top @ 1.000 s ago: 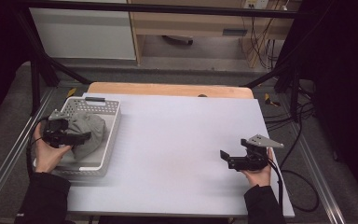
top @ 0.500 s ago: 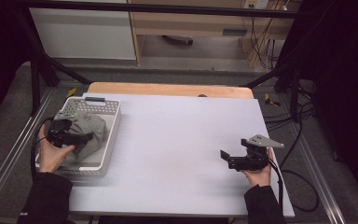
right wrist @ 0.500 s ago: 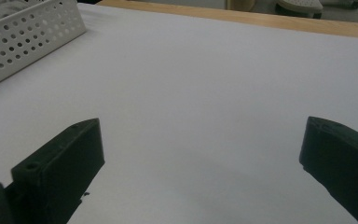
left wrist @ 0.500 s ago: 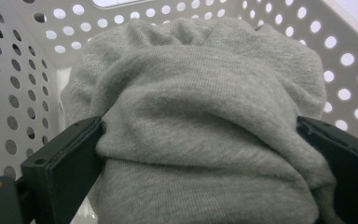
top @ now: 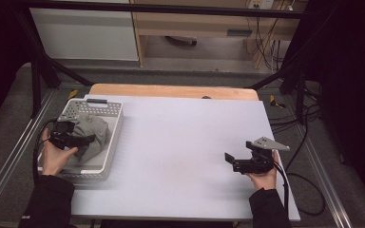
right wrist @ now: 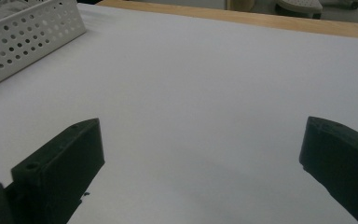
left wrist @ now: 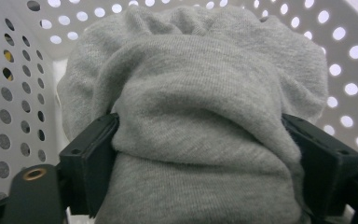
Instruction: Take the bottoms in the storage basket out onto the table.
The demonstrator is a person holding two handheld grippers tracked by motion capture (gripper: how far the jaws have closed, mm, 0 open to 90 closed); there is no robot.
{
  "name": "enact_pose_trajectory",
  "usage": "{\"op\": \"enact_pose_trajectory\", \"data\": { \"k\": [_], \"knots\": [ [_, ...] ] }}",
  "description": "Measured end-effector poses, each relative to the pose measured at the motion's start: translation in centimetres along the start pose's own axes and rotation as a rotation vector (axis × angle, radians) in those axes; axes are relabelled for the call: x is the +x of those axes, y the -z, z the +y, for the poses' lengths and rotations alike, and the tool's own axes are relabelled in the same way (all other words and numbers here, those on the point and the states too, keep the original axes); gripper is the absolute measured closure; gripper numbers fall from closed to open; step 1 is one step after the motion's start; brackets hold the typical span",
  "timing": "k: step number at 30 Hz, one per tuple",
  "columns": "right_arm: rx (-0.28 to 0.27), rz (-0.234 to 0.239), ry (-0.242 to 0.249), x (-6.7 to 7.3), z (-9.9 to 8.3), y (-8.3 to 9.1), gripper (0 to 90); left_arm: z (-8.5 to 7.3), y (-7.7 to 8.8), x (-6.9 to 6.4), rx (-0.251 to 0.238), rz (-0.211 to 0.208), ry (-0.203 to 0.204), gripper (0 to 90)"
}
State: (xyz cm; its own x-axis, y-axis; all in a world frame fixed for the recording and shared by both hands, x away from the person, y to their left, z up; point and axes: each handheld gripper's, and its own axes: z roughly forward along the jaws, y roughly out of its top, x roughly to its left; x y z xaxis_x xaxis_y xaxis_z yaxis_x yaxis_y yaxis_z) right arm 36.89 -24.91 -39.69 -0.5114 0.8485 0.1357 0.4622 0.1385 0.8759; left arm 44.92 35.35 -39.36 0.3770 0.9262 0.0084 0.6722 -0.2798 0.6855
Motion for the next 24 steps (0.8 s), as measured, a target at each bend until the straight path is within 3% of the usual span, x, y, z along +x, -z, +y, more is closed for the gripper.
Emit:
{"op": "enact_pose_trajectory", "data": {
  "k": [12,24],
  "knots": [
    [0.0,0.0,0.0,-0.01,0.0,0.01,0.1,0.04,-0.05,-0.03,0.002,-0.001,0.008,35.2],
    [-0.001,-0.001,-0.002,-0.02,0.0,-0.04,0.1,0.32,0.26,-0.06,0.021,0.001,0.013,43.4]
  ]
}}
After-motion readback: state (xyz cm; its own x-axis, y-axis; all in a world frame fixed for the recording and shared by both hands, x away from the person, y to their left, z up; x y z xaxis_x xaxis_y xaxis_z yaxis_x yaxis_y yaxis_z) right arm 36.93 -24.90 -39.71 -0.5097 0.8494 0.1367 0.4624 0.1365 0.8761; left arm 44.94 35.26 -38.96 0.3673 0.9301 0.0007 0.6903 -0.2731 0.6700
